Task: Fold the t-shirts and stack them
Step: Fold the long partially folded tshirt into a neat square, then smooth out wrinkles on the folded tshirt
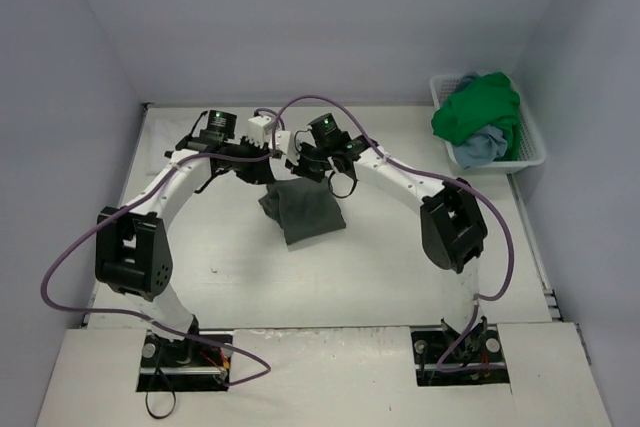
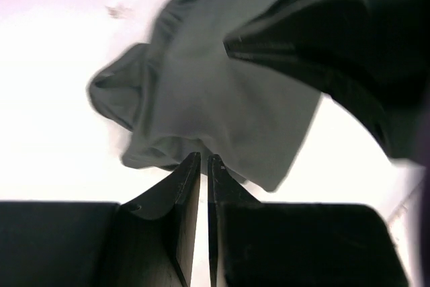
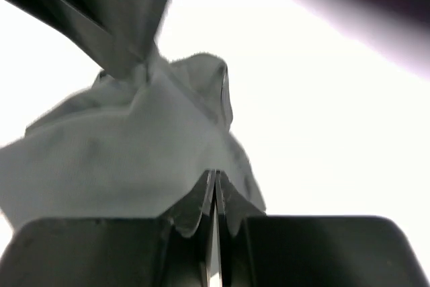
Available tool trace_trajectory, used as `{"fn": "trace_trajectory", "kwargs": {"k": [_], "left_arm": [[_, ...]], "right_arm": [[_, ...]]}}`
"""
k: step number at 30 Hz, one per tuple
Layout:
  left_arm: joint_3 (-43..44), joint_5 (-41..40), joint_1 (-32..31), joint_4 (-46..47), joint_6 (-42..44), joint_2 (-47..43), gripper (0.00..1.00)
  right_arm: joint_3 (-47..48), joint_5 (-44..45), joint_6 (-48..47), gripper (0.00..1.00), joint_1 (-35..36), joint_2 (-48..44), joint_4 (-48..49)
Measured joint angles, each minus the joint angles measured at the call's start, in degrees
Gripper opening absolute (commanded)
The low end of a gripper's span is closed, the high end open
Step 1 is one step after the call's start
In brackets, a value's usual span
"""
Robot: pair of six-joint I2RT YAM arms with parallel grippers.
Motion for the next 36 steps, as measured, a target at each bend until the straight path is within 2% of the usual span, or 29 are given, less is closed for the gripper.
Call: {"fn": "trace_trajectory", "kwargs": {"k": [8, 18, 28, 36], "left_arm": [[-6.64, 3.69, -2.12, 2.93, -2.36, -3.13, 0.05], [-11.50, 2.64, -2.93, 9.01, -6.38, -0.96, 0.01], [-12.02, 0.96, -5.22, 15.87, -8.46, 3.58, 0.00], [-11.91, -1.01, -6.88, 17.44, -7.52, 6.80, 0.00]], "right_arm": [[-7.96, 2.05, 3.15, 0.00, -0.46, -3.78, 0.13], [-8.92, -0.35, 4.46, 0.00, -1.44, 0.48, 1.44], [-11.32, -0.11, 5.73, 0.00, -3.52, 1.01, 1.97], [-13.27, -0.13, 6.03, 0.00, -4.59, 1.18, -0.33]]}}
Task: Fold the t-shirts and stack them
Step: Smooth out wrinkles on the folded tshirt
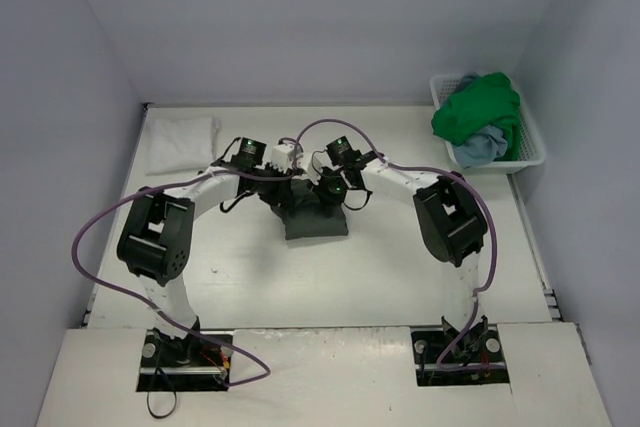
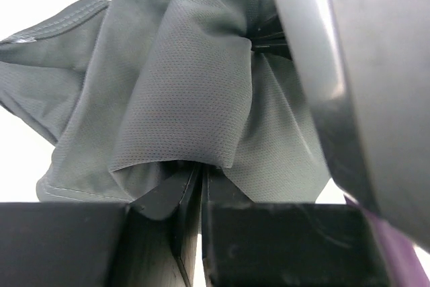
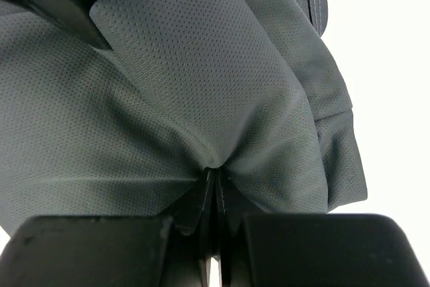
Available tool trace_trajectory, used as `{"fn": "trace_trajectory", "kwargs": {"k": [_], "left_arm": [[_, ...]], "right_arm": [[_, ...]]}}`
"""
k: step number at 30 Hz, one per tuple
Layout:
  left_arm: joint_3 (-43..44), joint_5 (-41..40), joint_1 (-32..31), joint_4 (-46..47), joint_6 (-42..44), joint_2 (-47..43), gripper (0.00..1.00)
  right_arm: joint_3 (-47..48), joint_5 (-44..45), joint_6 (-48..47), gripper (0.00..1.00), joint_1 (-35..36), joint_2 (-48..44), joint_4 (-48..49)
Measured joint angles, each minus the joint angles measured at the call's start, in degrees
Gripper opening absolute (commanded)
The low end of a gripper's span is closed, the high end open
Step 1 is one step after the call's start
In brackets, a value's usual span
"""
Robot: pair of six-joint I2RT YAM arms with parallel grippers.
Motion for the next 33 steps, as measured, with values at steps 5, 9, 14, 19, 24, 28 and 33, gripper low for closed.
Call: {"fn": "trace_trajectory", "kwargs": {"k": [5, 9, 14, 19, 24, 28, 33], "left_arm": [[0.81, -1.49, -0.07, -0.79, 1.53, 0.17, 0.00], [0.92, -2.49, -0.13, -0.66, 2.29, 0.17, 0.00], [2.71, -3.96, -0.44, -1.79, 3.80, -0.17, 0.00], [4.74, -5.27, -1.01, -2.56, 4.42, -3.06, 0.00], [6.78, -5.70, -1.46, -3.21, 5.11, -6.58, 0.00], [7.39, -5.92, -1.20, -5.84, 5.22, -9.18, 0.00], [6.84, -3.69, -0.66, -6.51, 5.22, -14.69, 0.00]], "right_arm": [[0.00, -0.09, 0.50, 0.17, -0.04, 0.00, 0.04], [0.04, -0.28, 0.94, 0.43, -0.07, -0.02, 0.04], [0.13, -0.76, 1.70, 0.45, -0.50, -1.36, -0.61], [0.50, -0.92, 2.29, 0.32, -0.96, -5.35, -1.66], [0.79, -1.75, 2.73, 0.00, -1.62, -10.14, -2.54], [0.87, -0.70, 6.14, 0.00, -3.48, -12.57, -4.46], [-0.96, 3.48, 10.36, 0.00, -11.28, -12.44, -6.84]]}}
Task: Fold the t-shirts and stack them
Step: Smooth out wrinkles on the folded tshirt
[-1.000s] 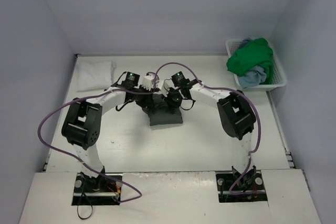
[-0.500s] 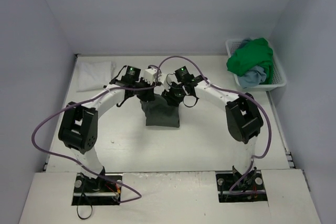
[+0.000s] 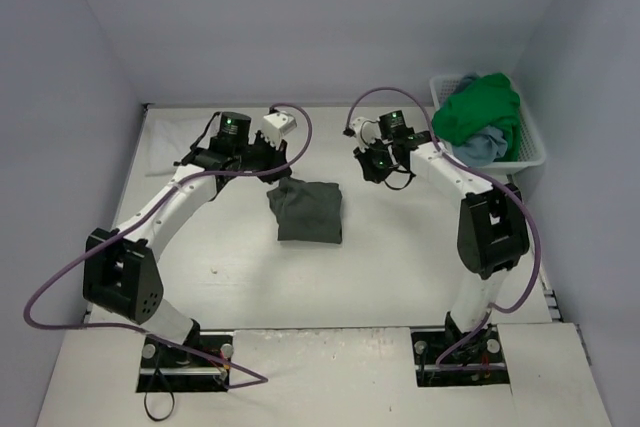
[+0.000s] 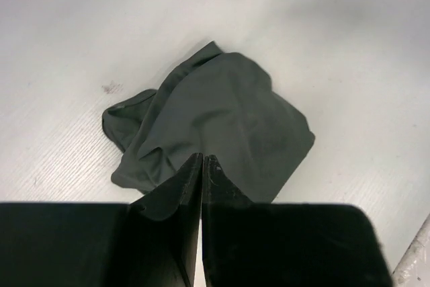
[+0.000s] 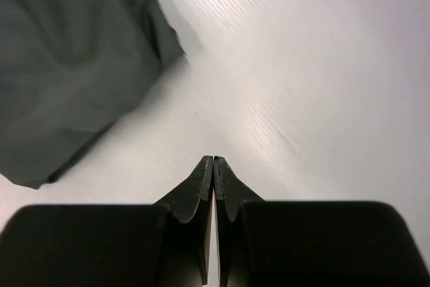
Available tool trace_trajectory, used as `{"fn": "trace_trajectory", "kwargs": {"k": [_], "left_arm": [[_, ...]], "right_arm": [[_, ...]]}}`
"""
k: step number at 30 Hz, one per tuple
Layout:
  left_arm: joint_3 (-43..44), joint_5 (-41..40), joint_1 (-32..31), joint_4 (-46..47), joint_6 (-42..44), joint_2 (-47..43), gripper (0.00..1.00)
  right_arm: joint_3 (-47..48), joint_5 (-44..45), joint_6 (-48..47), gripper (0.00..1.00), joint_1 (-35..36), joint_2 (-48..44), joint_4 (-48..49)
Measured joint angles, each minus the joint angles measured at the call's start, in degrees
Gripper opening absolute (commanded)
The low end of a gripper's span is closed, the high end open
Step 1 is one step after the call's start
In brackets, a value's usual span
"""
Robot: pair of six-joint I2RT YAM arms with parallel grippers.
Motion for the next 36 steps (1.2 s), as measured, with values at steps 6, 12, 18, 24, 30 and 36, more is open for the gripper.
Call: {"fn": "trace_trajectory", "kwargs": {"k": [6, 12, 18, 24, 30, 36], "left_arm": [[-2.23, 2.73, -0.37, 1.25, -0.39, 0.11, 0.00], [-2.62, 4.39, -0.37, 1.75, -1.73, 5.44, 0.00], [-2.62, 5.40, -0.44, 2.27, -2.56, 8.02, 0.00], [-2.62, 6.25, -0.94, 3.48, -3.58, 8.44, 0.00], [-2.62, 7.04, -1.81, 4.70, -4.48, 10.03, 0.00], [-2.62, 6.43, -1.92, 5.18, -3.89, 13.55, 0.00]], "right_arm": [[-0.59, 0.42, 2.64, 0.00, -4.76, 0.00, -0.96], [-0.59, 0.37, 3.96, 0.00, -6.01, 0.00, -1.01], [-0.59, 0.31, 4.68, 0.00, -7.17, 0.02, -1.01], [-0.59, 0.39, 5.29, 0.00, -9.05, 0.11, -0.98], [-0.59, 0.42, 5.79, 0.00, -9.53, 0.66, -1.03], [-0.59, 0.39, 5.86, 0.00, -9.53, 0.68, -1.07]]}}
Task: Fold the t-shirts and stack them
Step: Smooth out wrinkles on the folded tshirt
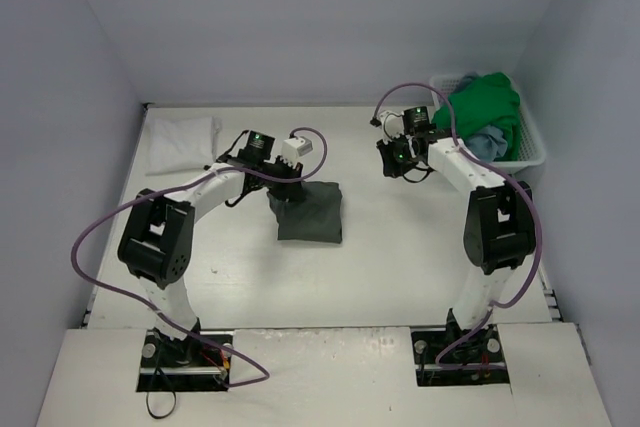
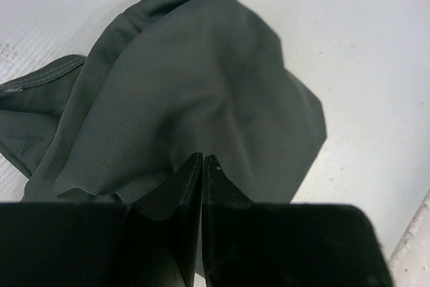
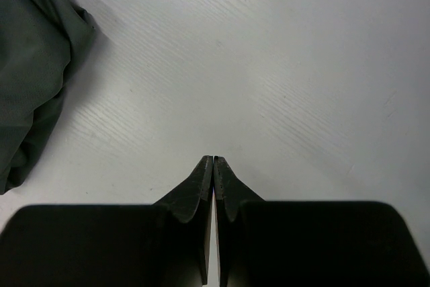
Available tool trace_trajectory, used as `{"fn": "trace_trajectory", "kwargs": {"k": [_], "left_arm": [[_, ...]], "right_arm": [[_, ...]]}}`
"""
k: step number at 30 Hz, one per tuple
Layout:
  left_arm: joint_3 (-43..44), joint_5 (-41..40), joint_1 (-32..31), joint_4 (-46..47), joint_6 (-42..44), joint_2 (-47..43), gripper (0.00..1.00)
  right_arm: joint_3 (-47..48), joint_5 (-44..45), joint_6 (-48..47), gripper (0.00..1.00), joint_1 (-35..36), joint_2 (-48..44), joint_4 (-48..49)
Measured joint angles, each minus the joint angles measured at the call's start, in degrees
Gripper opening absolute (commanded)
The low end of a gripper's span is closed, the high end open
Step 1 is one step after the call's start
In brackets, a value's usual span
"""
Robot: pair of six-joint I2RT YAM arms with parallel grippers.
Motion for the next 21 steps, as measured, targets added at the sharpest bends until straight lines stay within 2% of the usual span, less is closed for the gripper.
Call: {"fn": "trace_trajectory", "kwargs": {"k": [16, 21], "left_arm": [[0.39, -12.37, -0.11, 0.50, 3.87, 5.09, 0.00], [8.09, -14.75, -0.39, -4.55, 3.67, 12.00, 0.00]], "right_arm": [[-0.72, -1.14, -0.02, 0.00, 0.04, 0.00, -0.09], [-0.72, -1.40, -0.02, 0.00, 0.42, 0.00, -0.09]]}}
